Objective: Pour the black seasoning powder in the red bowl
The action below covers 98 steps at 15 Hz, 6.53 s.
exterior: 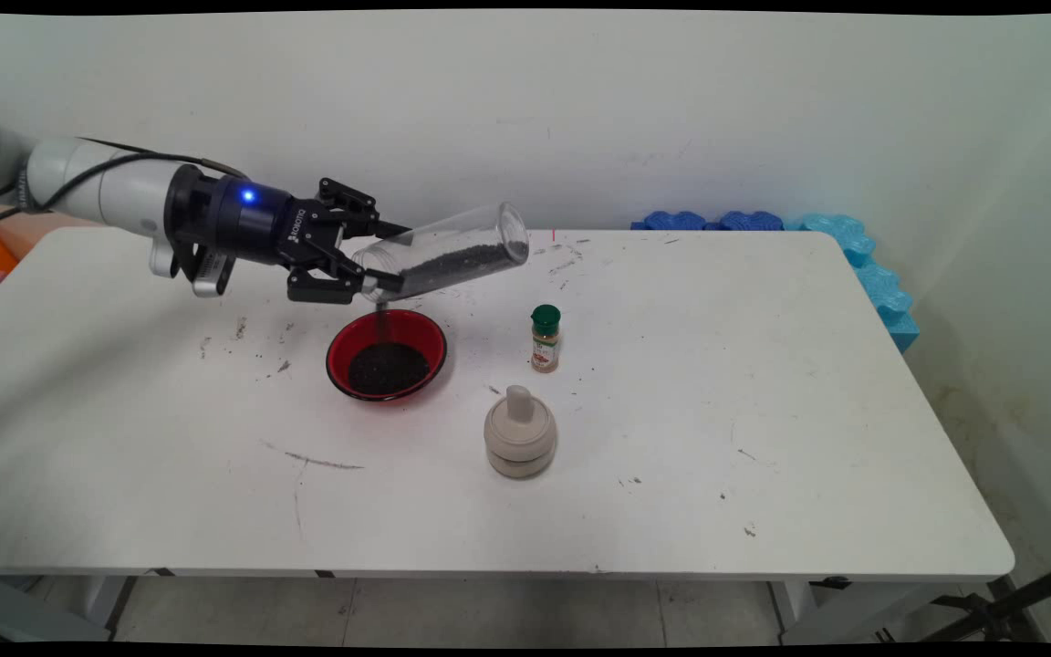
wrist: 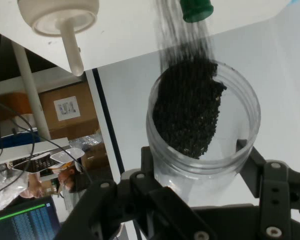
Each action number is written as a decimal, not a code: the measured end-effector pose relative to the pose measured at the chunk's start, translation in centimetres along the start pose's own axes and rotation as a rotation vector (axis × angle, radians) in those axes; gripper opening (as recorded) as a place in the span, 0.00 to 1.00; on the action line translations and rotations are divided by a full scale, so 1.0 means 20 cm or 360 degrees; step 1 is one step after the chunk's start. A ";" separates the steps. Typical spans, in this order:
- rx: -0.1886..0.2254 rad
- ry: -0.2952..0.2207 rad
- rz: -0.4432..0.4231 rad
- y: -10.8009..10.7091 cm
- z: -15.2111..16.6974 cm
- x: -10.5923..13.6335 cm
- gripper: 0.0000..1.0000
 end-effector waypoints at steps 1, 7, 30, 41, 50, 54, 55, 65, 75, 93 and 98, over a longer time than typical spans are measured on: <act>-0.0005 -0.0003 -0.0008 0.00 0.00 0.00 0.00; -0.0018 -0.0019 -0.0040 0.00 -0.01 -0.01 0.00; -0.0063 -0.0066 -0.0075 0.03 -0.04 -0.01 0.00; -0.0097 -0.0100 -0.0069 0.04 -0.05 -0.04 0.00; -0.0125 -0.0123 -0.0053 0.05 -0.06 -0.05 0.00; -0.0138 -0.0132 -0.0046 0.06 -0.06 -0.05 0.00; -0.0142 -0.0135 -0.0045 0.06 -0.06 -0.05 0.00; -0.0160 -0.0154 -0.0036 0.08 -0.06 -0.06 0.00; -0.0162 -0.0157 -0.0028 0.07 -0.08 -0.07 0.00; -0.0124 -0.0104 0.0278 0.07 -0.13 -0.08 0.00; -0.0101 -0.0053 0.0518 0.09 -0.14 -0.09 0.00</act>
